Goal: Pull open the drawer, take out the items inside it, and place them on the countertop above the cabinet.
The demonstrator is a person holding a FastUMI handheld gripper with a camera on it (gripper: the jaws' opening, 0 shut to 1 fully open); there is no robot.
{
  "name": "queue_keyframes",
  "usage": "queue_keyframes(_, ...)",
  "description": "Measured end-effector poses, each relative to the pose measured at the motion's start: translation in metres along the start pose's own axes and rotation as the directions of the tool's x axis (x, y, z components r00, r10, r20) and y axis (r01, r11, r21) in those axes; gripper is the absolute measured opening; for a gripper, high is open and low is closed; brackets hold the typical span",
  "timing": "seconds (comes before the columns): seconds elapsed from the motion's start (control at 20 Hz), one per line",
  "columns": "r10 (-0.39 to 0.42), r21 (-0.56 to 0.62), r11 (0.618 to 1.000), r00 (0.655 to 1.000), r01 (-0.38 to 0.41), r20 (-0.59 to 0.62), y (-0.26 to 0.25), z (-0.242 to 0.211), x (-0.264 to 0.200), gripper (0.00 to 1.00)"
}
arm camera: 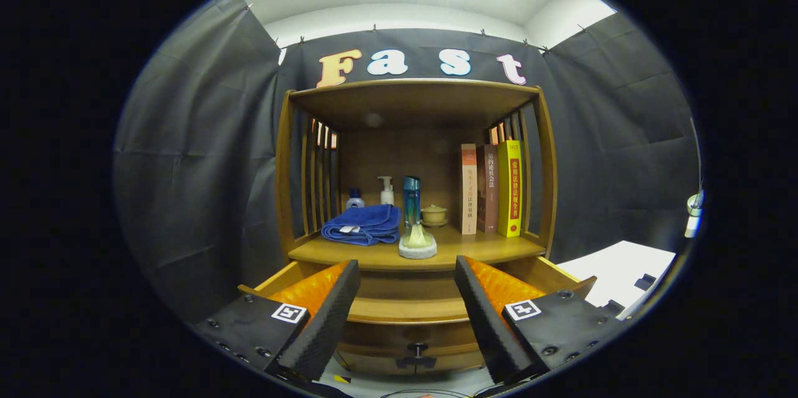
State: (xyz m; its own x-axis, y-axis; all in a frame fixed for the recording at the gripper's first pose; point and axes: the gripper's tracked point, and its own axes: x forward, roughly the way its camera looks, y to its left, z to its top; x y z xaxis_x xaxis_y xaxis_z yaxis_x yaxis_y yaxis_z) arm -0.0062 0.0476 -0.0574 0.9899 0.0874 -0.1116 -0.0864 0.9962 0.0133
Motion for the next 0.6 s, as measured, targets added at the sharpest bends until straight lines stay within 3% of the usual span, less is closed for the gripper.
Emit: queue_keyframes(0.6,-0.011,-0.014,1.000,1.000,0.010,-0.027,-0.008,-0.079,-0.007,1.00)
